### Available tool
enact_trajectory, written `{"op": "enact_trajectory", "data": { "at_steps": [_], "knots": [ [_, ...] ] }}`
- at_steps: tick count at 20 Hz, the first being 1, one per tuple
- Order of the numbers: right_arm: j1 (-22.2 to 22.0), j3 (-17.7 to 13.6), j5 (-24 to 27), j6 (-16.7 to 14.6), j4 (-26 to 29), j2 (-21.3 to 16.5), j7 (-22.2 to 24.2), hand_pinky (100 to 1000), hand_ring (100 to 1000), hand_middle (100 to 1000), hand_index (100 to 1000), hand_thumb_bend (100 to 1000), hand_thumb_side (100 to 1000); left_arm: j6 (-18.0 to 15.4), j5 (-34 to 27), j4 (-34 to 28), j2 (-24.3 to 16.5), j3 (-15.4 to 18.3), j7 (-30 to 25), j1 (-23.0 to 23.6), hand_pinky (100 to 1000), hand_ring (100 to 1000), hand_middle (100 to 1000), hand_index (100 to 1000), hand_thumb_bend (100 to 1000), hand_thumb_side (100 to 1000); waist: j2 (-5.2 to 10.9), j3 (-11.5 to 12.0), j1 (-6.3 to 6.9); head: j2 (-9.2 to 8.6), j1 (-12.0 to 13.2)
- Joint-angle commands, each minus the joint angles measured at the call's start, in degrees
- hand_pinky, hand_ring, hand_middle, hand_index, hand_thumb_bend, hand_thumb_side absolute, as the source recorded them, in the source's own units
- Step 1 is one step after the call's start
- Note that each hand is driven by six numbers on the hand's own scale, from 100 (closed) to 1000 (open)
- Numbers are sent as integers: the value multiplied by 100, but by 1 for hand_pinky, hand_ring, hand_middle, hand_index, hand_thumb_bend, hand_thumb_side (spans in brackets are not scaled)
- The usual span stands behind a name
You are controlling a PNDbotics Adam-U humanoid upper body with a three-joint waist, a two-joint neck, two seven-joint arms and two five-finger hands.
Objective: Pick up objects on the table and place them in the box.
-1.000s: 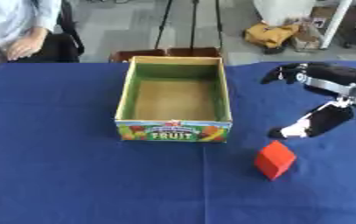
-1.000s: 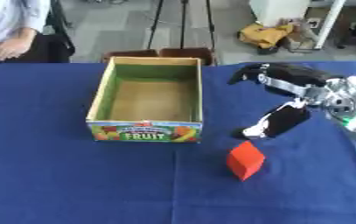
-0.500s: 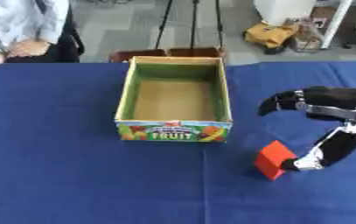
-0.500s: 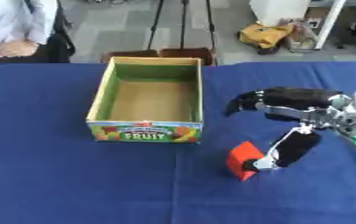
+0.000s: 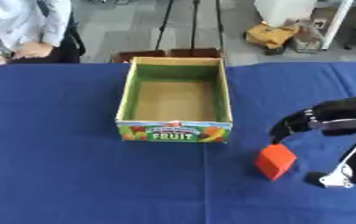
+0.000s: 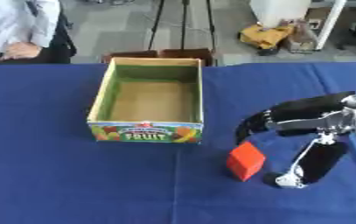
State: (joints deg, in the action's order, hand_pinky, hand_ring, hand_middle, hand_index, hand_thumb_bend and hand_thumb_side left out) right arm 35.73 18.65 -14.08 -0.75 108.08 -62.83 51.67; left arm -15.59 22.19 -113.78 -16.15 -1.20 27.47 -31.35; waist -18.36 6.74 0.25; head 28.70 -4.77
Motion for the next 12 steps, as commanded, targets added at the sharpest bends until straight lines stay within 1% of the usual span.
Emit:
{"op": "enact_trajectory", "data": {
  "at_steps": [1, 3, 6, 7, 10, 12],
  "knots": [
    [78, -69, -71, 61, -52, -113, 29, 879, 977, 936, 1000, 257, 327, 16, 7, -81, -130, 23, -6, -69, 803, 887, 863, 960, 100, 953, 211, 14, 17, -12, -18],
    [121, -61, -91, 77, -113, -60, 30, 874, 972, 929, 996, 278, 337, 19, 4, -81, -128, 22, -8, -71, 802, 887, 863, 959, 100, 954, 202, 21, 26, -15, -31],
    [170, -60, -99, 91, -152, -17, 30, 872, 971, 929, 994, 278, 353, 22, 0, -81, -126, 23, -6, -76, 802, 887, 862, 957, 100, 953, 188, 25, 32, -13, -34],
    [186, -54, -108, 98, -173, -6, 30, 873, 972, 930, 995, 295, 356, 22, -1, -81, -125, 21, -6, -79, 802, 887, 862, 957, 100, 953, 184, 24, 31, -15, -36],
    [239, -3, -173, 103, -287, 38, 30, 873, 977, 936, 1000, 412, 364, 21, -5, -81, -120, 20, -4, -84, 802, 887, 862, 957, 100, 953, 177, 25, 30, -27, -47],
    [279, 65, -261, 83, -407, 90, 30, 872, 976, 934, 1000, 455, 364, 19, -6, -81, -118, 17, -6, -90, 802, 887, 862, 957, 100, 952, 174, 38, 35, -34, -55]
  ]
}}
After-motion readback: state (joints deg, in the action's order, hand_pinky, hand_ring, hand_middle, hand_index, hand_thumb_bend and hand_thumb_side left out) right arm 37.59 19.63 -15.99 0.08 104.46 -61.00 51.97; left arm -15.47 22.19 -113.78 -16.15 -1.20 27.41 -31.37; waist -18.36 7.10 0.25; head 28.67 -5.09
